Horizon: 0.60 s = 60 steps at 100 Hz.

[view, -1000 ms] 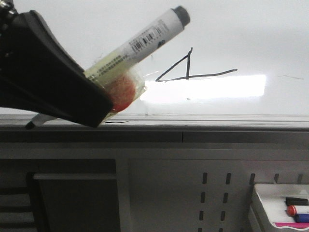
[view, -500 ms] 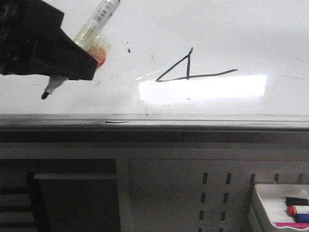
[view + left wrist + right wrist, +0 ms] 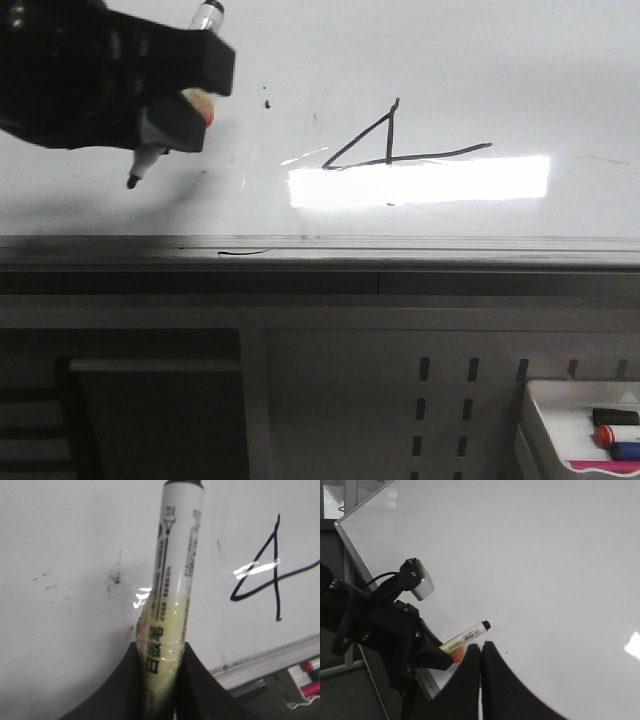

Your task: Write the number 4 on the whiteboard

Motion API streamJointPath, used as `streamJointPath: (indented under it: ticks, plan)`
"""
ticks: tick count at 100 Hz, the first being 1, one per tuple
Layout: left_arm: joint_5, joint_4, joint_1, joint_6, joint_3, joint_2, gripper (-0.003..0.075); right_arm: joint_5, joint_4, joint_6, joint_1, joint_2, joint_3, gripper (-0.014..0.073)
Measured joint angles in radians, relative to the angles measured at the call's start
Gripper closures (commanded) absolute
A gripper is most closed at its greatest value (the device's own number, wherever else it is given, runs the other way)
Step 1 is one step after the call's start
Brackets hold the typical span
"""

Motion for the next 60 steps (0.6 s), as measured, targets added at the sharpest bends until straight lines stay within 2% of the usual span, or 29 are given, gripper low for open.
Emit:
streamJointPath:
  ticks: [29,60]
  plan:
    - [-0.018,0.0,0.0,-0.109,-0.116,0.145,0.0741,0.0,0.01,0.0,-0.002,0.0,0.002,0.0657]
    - [-0.151,-0.002,0.0,-0.13,-0.145,0.204,0.0741,0.001,0.018,0.0,-0.002,0.0,0.002,0.0657]
